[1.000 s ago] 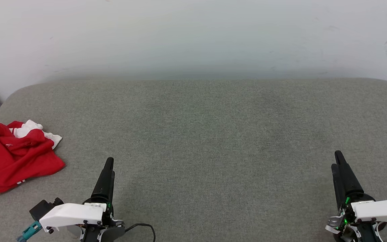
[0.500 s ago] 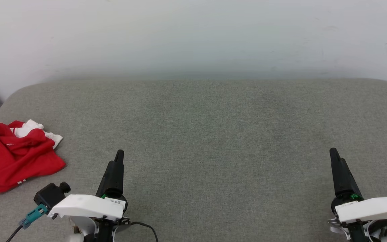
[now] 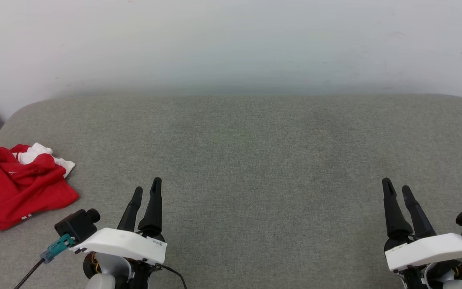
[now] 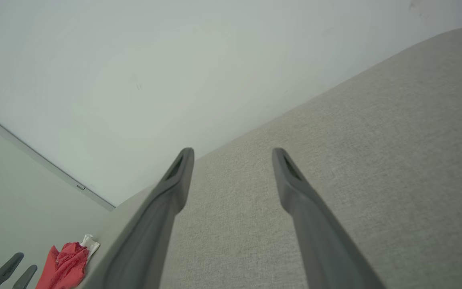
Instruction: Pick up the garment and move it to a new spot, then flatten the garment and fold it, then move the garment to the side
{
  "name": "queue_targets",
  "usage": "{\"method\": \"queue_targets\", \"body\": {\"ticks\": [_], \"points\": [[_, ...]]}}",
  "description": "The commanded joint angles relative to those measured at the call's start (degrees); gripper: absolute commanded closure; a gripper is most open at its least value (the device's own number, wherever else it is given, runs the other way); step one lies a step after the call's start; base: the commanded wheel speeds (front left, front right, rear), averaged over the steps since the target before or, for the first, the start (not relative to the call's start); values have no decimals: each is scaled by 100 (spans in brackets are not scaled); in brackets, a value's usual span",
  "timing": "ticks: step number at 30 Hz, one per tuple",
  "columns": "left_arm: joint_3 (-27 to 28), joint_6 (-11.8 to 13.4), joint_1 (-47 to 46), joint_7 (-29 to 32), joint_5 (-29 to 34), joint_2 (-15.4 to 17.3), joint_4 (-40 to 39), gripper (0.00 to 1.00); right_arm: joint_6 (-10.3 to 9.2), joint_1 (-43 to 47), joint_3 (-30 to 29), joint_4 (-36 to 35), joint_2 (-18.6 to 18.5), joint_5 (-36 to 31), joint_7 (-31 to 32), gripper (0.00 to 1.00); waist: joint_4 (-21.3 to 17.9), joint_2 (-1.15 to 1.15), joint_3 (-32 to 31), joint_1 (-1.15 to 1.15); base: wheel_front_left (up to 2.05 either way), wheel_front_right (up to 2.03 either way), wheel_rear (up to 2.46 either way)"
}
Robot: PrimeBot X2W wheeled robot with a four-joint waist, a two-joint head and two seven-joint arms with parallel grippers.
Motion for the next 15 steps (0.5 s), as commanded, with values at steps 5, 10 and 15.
{"method": "queue_targets", "body": {"ticks": [5, 10, 15], "points": [[-102, 46, -194, -132, 595, 11, 6, 0, 0, -107, 39, -133, -9, -676, -105, 0, 1, 0, -9, 0, 0, 0, 0], [-164, 82, -214, -215, 994, 13, 115, 0, 0, -106, 51, -173, -9, -1132, -144, 0, 0, 0, -18, 0, 0, 0, 0], [-241, 113, -271, -290, 1363, 17, 231, 0, 0, -83, 65, -212, -9, -1534, -159, 0, 10, 0, -24, 0, 0, 0, 0]]}}
